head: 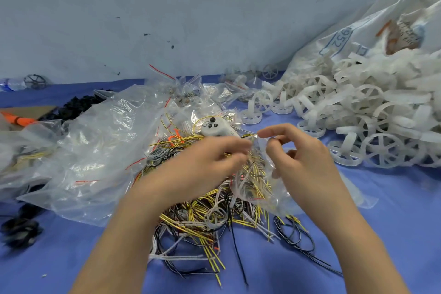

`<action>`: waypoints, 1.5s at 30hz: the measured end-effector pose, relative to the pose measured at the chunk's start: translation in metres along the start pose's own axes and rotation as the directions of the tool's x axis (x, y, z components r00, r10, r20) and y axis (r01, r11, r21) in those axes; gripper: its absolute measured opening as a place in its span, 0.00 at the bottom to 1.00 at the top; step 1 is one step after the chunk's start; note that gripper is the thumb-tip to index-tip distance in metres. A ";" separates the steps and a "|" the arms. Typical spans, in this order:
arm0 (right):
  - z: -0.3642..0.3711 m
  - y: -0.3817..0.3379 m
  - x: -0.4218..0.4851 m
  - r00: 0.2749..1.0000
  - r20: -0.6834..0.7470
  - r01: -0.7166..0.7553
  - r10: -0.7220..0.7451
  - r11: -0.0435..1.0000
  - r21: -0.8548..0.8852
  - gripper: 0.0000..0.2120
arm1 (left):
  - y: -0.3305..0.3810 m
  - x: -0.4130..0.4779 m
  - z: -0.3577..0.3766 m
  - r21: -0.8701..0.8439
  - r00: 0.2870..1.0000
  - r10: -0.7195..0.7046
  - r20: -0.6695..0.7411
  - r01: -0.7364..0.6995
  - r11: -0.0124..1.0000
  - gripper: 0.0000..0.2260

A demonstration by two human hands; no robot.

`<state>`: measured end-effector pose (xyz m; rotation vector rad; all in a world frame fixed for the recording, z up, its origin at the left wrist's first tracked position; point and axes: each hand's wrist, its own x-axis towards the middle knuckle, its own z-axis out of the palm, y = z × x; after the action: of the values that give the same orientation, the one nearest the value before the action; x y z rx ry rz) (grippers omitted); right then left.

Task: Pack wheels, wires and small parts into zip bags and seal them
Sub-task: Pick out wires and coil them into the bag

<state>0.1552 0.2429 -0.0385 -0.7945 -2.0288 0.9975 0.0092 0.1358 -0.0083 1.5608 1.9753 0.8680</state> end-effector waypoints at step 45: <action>-0.015 0.015 0.010 1.000 -0.012 0.002 0.000 0.992 0.126 0.11 | -0.058 0.069 0.018 0.623 0.808 -0.361 -0.465 0.589 0.515 0.15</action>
<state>0.1651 0.2639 -0.0411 -0.7302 -1.9348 1.1061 -0.0338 0.1974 -0.0613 1.1055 3.0297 -0.0244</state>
